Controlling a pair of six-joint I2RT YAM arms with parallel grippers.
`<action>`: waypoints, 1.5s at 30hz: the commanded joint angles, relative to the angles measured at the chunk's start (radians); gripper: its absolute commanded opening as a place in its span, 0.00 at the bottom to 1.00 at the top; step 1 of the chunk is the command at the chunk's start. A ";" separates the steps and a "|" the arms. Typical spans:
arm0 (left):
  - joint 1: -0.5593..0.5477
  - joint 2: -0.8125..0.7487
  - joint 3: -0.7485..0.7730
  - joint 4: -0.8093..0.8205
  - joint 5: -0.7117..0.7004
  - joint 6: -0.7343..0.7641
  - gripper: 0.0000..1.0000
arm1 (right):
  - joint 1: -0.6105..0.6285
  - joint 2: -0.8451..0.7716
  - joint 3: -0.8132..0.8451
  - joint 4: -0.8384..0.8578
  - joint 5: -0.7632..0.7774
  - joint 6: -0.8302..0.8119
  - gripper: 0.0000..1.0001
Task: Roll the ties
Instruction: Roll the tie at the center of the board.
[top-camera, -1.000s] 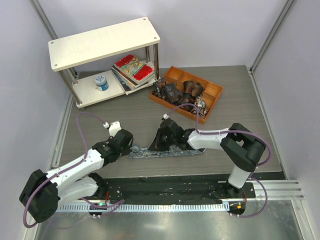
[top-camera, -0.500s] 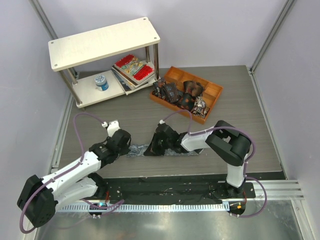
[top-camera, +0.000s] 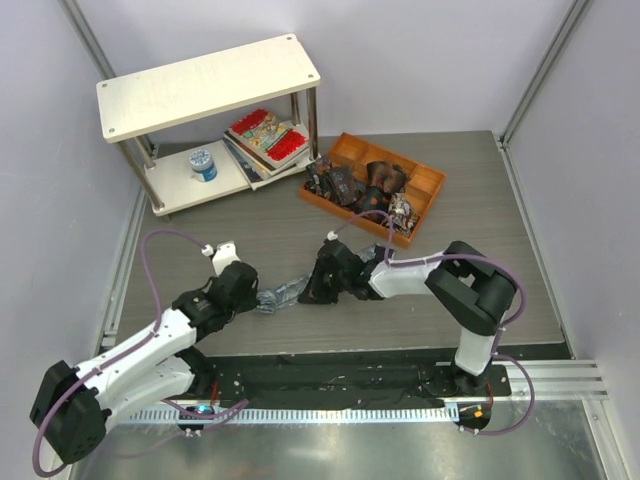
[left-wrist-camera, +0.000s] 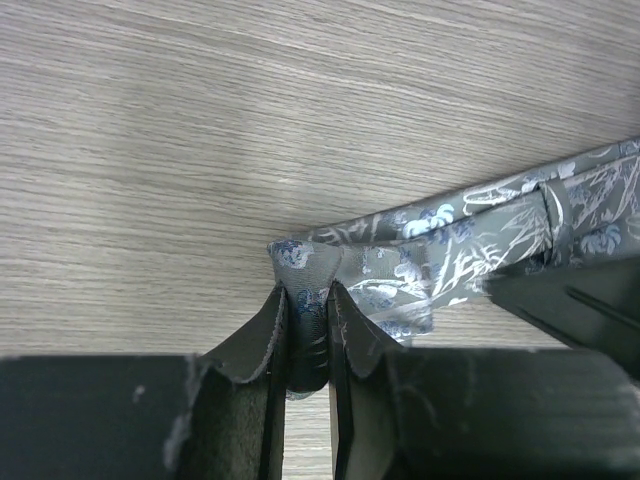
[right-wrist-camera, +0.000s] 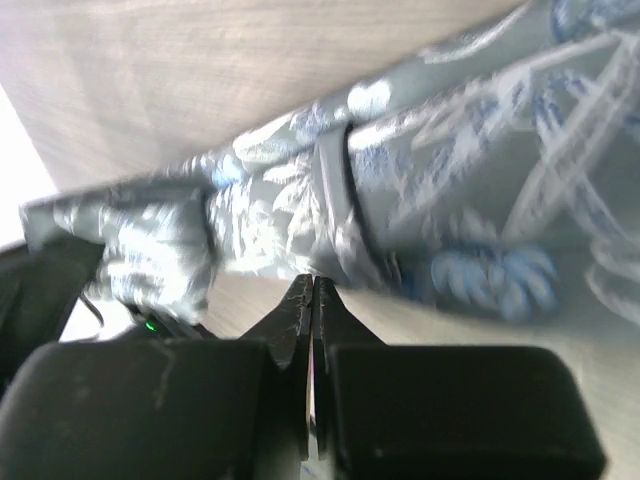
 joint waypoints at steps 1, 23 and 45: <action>0.001 0.018 0.016 -0.002 -0.025 0.013 0.00 | 0.051 -0.163 0.032 -0.074 0.061 -0.137 0.04; 0.002 0.049 0.128 -0.123 -0.071 0.001 0.00 | 0.098 0.157 0.284 0.121 -0.068 -0.075 0.02; -0.080 0.341 0.322 -0.216 -0.145 0.014 0.00 | 0.115 0.173 0.298 0.144 -0.106 -0.055 0.02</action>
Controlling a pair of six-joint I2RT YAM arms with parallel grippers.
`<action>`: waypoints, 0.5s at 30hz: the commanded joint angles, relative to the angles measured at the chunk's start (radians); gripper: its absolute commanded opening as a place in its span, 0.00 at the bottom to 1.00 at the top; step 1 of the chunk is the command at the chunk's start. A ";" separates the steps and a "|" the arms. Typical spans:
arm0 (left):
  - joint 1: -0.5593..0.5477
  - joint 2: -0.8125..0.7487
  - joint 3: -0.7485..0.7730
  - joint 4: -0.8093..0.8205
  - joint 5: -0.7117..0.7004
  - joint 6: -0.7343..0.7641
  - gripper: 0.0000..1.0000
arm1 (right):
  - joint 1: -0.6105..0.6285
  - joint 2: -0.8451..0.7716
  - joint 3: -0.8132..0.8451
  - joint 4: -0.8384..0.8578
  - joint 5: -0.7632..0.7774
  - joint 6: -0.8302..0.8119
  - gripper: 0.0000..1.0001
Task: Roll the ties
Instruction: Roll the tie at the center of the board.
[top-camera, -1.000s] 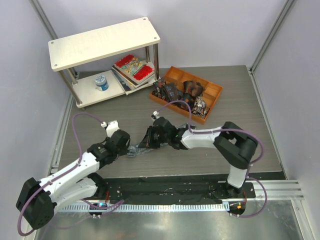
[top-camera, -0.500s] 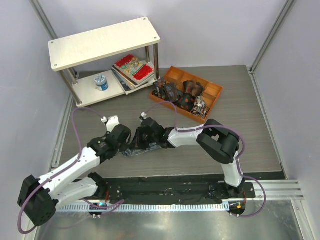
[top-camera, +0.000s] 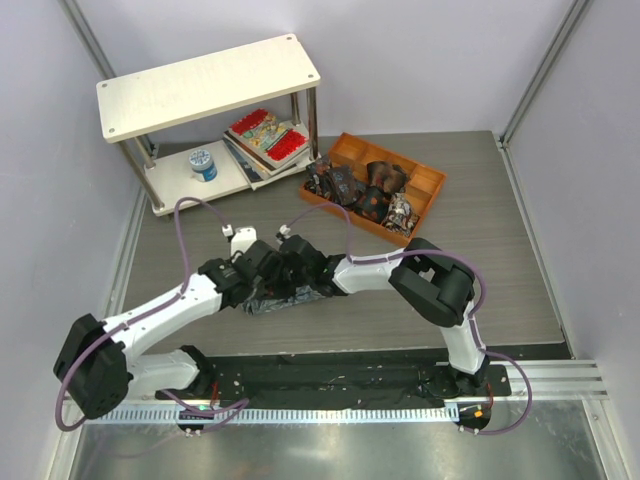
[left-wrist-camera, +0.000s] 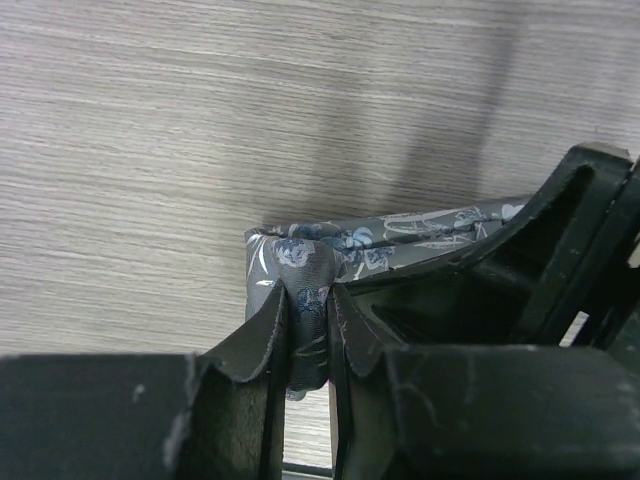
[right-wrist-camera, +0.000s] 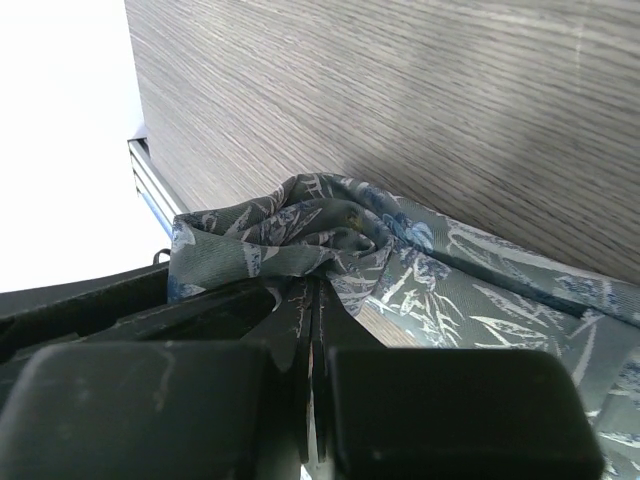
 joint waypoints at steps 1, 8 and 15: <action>-0.038 0.061 0.056 -0.017 -0.073 -0.027 0.00 | -0.006 -0.038 -0.020 0.057 -0.027 0.012 0.02; -0.099 0.166 0.120 -0.094 -0.172 -0.087 0.00 | -0.042 -0.134 -0.116 -0.018 -0.003 -0.004 0.02; -0.125 0.259 0.166 -0.115 -0.208 -0.148 0.00 | -0.120 -0.311 -0.240 -0.083 0.026 -0.037 0.04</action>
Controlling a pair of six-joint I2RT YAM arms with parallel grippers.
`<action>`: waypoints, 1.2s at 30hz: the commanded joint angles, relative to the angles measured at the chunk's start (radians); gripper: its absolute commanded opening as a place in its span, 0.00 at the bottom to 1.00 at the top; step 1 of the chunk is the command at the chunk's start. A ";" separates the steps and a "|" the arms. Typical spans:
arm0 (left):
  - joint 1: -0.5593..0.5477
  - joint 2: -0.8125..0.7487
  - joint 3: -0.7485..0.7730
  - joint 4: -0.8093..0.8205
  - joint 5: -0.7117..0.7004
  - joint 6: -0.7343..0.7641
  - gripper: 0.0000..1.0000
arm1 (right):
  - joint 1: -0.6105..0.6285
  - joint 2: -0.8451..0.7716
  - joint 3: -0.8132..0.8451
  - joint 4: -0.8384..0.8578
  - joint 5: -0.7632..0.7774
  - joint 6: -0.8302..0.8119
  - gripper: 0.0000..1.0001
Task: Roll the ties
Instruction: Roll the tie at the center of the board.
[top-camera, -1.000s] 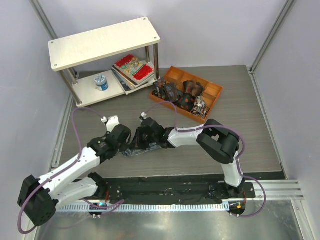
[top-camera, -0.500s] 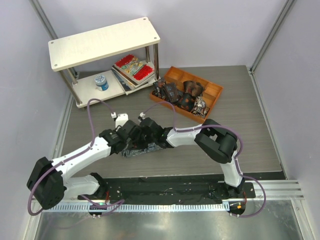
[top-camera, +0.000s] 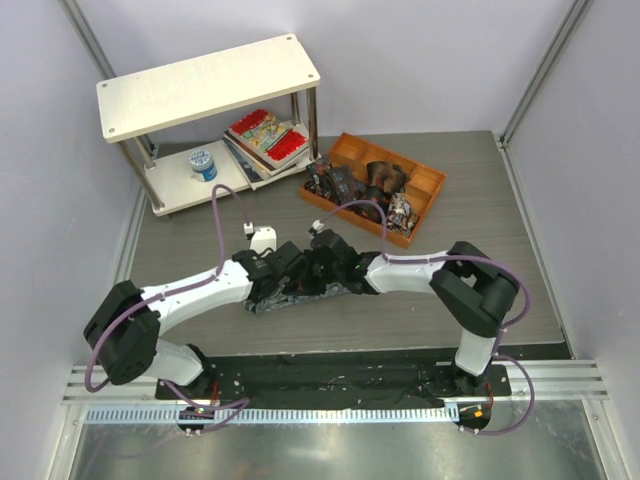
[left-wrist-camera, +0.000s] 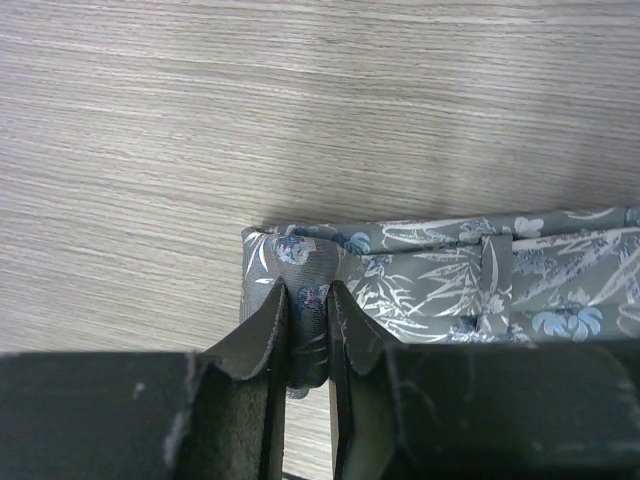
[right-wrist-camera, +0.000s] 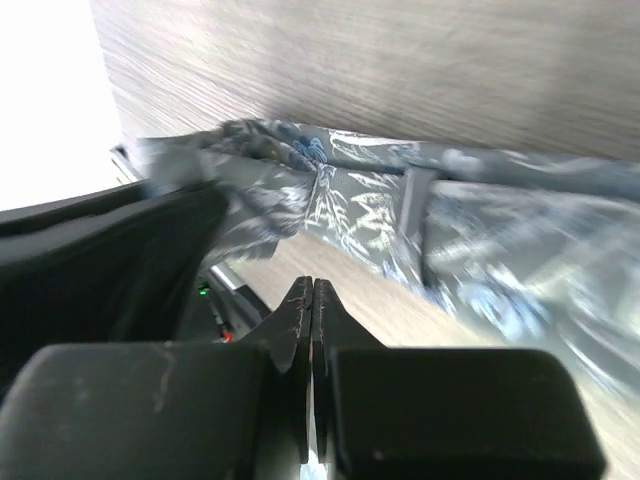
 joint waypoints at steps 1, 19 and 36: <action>-0.020 0.049 0.050 -0.032 -0.069 -0.074 0.00 | -0.045 -0.154 -0.053 -0.024 0.024 -0.035 0.04; -0.099 0.321 0.216 -0.105 -0.089 -0.234 0.16 | -0.177 -0.336 -0.223 -0.050 0.015 -0.057 0.05; -0.108 0.270 0.263 -0.073 -0.039 -0.195 0.66 | -0.187 -0.352 -0.251 -0.029 0.015 -0.066 0.04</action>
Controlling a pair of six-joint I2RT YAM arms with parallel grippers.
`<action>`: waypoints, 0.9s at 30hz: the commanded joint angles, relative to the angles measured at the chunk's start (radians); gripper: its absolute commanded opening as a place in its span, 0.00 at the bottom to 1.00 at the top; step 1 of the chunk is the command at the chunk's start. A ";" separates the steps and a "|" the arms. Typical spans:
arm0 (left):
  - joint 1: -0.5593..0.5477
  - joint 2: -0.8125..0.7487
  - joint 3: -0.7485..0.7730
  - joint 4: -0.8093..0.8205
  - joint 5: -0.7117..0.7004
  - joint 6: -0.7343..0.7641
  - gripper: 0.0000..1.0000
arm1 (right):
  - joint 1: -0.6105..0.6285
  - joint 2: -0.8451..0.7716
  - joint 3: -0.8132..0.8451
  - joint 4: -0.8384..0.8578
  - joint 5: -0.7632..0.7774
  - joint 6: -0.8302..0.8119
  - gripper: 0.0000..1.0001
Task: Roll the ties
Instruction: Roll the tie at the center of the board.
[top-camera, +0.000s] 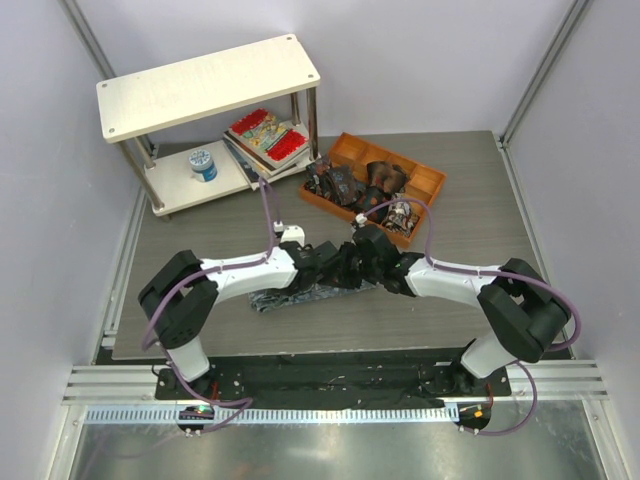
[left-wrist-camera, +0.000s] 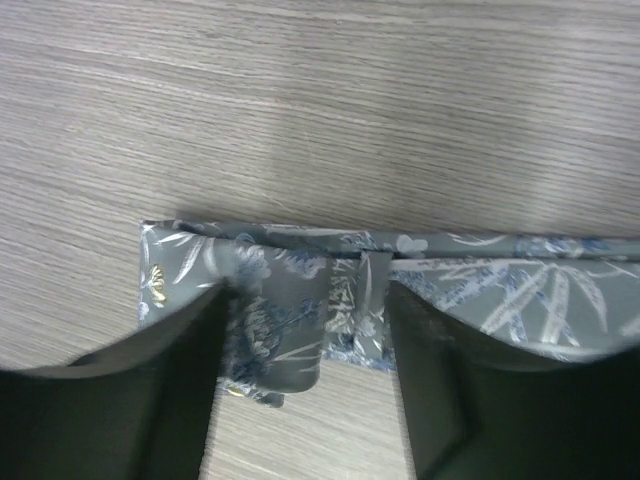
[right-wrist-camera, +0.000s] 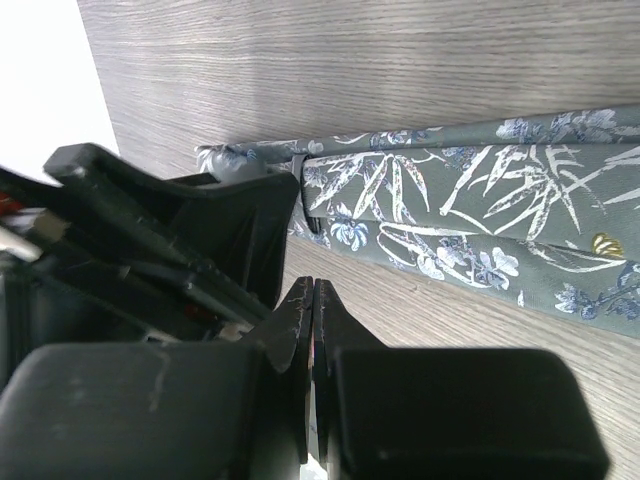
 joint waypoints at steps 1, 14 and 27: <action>-0.007 -0.096 0.019 0.011 -0.002 0.001 0.69 | -0.002 -0.041 -0.016 0.067 -0.001 -0.017 0.05; 0.009 -0.383 -0.031 -0.082 -0.045 0.061 0.80 | 0.052 0.017 0.098 0.114 -0.032 -0.052 0.06; 0.117 -0.724 -0.293 -0.045 0.029 0.101 0.81 | 0.191 0.275 0.420 0.052 -0.031 -0.095 0.06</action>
